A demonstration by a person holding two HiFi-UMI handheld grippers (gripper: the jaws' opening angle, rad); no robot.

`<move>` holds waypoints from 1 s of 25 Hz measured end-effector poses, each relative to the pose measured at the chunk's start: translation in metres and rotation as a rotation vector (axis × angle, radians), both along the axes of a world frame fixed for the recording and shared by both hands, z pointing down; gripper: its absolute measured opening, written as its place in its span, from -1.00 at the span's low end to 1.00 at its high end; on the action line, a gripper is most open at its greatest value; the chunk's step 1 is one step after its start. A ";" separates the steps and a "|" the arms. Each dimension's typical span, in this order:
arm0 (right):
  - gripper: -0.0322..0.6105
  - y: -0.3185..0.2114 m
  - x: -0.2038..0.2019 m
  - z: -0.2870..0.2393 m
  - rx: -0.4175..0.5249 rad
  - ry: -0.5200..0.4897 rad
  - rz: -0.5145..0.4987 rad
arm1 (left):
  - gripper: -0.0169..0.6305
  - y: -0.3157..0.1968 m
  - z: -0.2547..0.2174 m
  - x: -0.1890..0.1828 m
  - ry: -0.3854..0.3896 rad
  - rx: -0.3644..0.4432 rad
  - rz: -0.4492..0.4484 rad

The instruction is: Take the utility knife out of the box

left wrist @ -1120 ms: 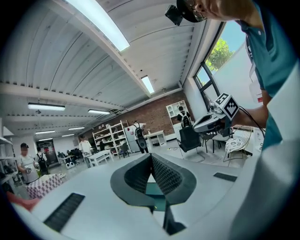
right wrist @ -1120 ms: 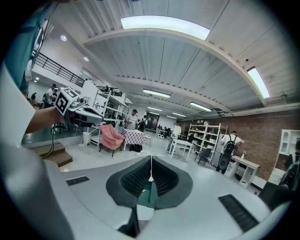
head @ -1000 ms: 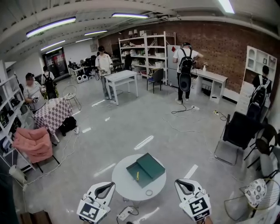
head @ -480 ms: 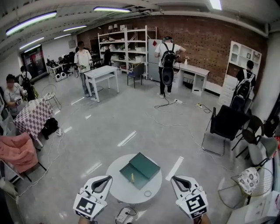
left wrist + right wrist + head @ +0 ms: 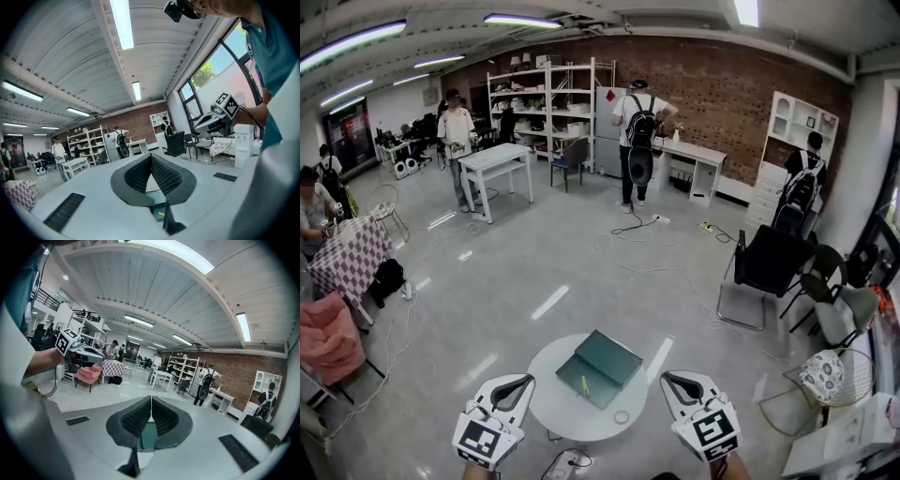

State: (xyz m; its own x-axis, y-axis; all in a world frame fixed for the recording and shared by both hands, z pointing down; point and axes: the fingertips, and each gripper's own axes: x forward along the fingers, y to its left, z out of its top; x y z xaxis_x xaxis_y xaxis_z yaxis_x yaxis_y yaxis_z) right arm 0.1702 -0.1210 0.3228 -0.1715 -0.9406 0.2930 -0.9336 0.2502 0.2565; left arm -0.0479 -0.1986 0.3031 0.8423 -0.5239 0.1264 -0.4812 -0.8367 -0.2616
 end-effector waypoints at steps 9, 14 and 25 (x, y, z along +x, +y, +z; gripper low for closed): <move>-0.78 -0.064 -0.053 0.014 -0.039 0.019 -0.064 | -0.89 -0.040 0.022 -0.070 0.034 -0.029 -0.067; -0.78 -0.118 -0.063 0.029 -0.061 0.026 -0.141 | -0.89 -0.064 0.037 -0.092 0.021 -0.053 -0.149; -0.78 -0.232 -0.084 0.094 -0.168 0.029 -0.314 | -0.89 -0.116 0.071 -0.111 0.010 -0.123 -0.302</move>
State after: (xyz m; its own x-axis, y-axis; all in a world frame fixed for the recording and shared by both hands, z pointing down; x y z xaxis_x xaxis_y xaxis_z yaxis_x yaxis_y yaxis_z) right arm 0.0858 -0.3531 0.4167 -0.4336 -0.7816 0.4485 -0.7977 0.5644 0.2125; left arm -0.1587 -0.3151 0.3740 0.6530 -0.7314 0.1966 -0.7144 -0.6810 -0.1609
